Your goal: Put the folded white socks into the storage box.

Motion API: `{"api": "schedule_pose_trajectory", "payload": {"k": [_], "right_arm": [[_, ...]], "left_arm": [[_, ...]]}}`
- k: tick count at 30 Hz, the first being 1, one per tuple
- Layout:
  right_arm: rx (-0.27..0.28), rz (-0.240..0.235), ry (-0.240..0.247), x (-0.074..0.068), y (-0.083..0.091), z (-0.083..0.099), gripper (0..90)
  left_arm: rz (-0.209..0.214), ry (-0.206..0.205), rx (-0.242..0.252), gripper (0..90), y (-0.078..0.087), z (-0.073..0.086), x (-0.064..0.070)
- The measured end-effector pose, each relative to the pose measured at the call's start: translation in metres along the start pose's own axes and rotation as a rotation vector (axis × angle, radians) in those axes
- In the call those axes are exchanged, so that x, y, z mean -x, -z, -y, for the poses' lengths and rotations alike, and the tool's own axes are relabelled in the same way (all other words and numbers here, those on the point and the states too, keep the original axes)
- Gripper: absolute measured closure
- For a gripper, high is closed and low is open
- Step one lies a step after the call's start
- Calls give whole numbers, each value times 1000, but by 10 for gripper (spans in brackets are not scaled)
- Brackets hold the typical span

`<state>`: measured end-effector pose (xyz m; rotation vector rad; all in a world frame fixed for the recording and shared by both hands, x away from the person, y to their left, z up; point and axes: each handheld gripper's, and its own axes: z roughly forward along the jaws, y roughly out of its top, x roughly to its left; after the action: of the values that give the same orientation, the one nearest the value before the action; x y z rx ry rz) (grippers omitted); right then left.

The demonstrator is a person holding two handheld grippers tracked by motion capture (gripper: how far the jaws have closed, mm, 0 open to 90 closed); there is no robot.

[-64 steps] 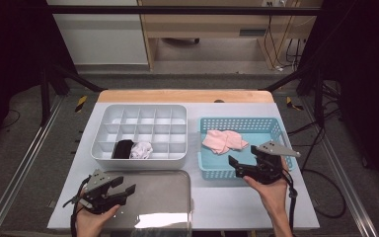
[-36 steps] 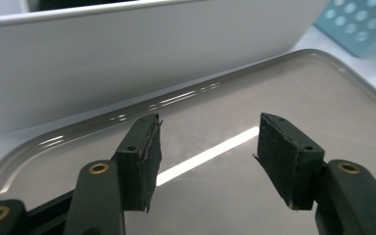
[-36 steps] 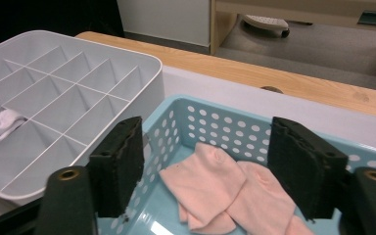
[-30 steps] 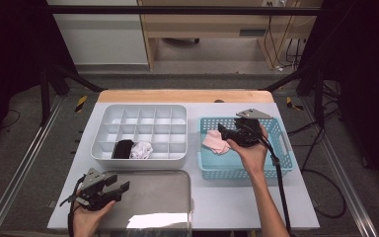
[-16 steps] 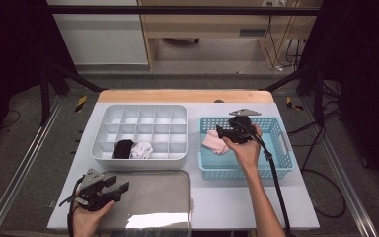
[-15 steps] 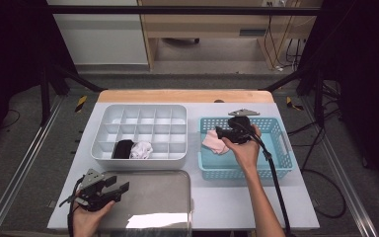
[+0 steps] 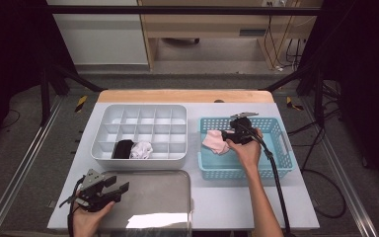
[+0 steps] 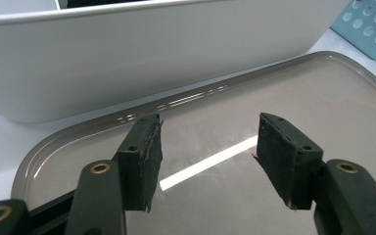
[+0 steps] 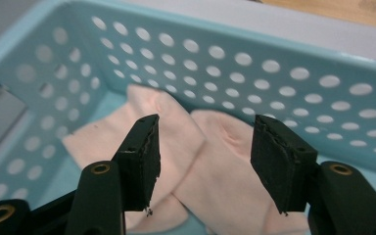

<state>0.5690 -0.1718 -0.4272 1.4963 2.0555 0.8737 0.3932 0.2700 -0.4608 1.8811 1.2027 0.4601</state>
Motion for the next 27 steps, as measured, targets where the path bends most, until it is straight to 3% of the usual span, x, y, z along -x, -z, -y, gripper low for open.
{"api": "schedule_pose_trajectory", "payload": {"k": [8,15,27], "right_arm": [[-37,37,-4,10,-5,2,416],[-85,29,-11,14,-9,4,382],[-166,30,-55,18,-17,9,463]], "left_arm": [[-5,1,3,426,0,0,-1],[-5,1,3,428,0,0,-1],[-4,0,3,438,-1,0,-1]]}}
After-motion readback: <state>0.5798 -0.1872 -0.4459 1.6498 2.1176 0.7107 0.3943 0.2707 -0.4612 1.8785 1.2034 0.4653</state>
